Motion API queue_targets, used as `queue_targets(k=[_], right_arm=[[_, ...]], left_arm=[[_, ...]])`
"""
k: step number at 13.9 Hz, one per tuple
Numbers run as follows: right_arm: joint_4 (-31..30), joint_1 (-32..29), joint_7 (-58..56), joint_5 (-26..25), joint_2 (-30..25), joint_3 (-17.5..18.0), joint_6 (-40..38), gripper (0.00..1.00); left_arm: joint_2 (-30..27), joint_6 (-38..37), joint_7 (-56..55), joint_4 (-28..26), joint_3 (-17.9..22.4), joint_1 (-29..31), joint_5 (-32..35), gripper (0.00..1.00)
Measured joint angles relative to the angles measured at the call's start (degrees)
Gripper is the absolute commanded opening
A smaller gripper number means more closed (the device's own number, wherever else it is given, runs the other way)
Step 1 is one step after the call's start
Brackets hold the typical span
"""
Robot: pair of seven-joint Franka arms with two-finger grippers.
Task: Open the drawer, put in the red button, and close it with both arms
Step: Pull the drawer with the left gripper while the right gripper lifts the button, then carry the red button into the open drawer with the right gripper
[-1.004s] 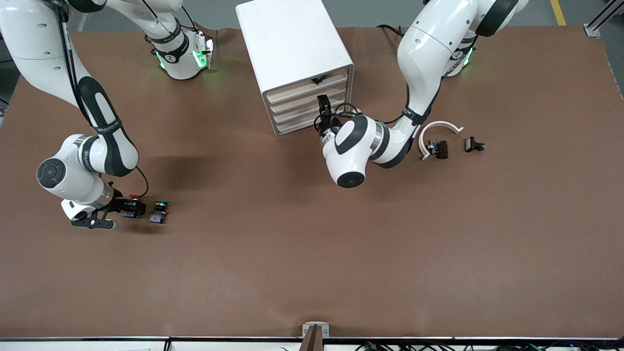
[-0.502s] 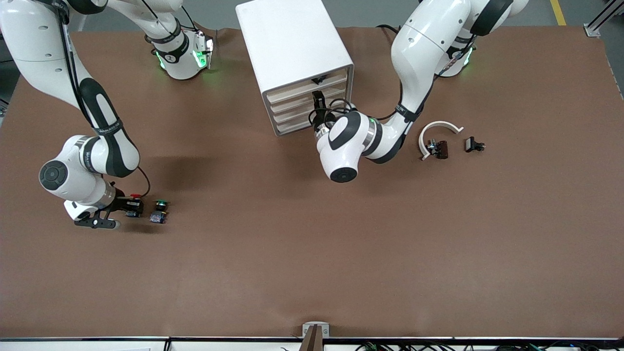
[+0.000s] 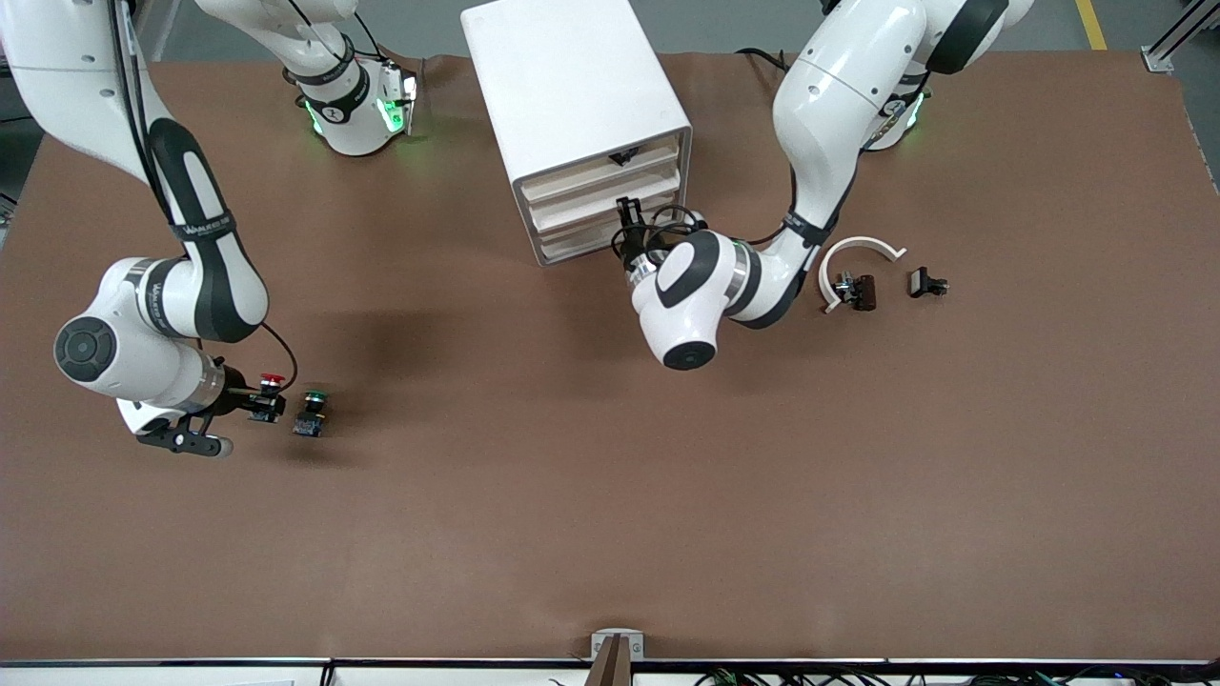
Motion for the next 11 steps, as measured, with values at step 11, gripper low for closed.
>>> queue_targets(k=[11], right_arm=[[-0.1,16.9,29.8,5.6,-10.1,0.5,-10.1,0.00]], left_arm=[[-0.1,5.9,2.3,5.0,4.1,6.1,0.0,0.30]])
